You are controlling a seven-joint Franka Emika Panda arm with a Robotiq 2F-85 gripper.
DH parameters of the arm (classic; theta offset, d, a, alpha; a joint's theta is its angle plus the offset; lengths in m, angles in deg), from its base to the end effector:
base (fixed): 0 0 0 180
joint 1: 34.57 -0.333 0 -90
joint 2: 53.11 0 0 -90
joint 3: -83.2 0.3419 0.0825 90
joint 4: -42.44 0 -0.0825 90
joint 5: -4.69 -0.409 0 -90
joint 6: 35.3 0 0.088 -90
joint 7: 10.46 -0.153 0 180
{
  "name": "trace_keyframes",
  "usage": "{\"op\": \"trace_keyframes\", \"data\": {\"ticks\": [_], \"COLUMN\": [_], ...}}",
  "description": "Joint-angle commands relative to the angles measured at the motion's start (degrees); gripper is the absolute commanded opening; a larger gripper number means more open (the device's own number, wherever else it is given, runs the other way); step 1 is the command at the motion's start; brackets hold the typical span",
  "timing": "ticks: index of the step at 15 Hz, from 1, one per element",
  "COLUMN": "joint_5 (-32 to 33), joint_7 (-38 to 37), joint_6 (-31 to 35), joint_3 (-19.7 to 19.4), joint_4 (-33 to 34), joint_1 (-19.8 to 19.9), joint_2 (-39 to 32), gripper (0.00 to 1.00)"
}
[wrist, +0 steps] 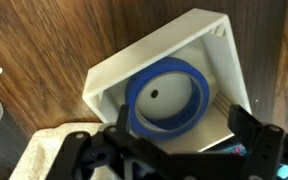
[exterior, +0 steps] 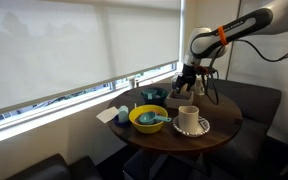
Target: Take the blue tape out of the box and put it on the table
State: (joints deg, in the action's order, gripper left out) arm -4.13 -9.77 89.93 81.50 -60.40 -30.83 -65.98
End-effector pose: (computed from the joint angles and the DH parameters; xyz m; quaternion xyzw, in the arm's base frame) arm 0.6715 -0.0515 0.4093 -0.9914 0.0795 -0.0861 0.0585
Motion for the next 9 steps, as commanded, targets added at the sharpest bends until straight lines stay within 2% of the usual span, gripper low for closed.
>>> {"op": "trace_keyframes", "data": {"ticks": [1,9], "joint_5": [-0.42,-0.12], "joint_7": [-0.36,0.77], "joint_6": [2.05,-0.44], "joint_3": [0.49,1.32], "joint_4": [3.49,8.09], "joint_1": [-0.47,-0.20], "joint_2": [-4.08,-8.59], "gripper": [1.00,1.00]}}
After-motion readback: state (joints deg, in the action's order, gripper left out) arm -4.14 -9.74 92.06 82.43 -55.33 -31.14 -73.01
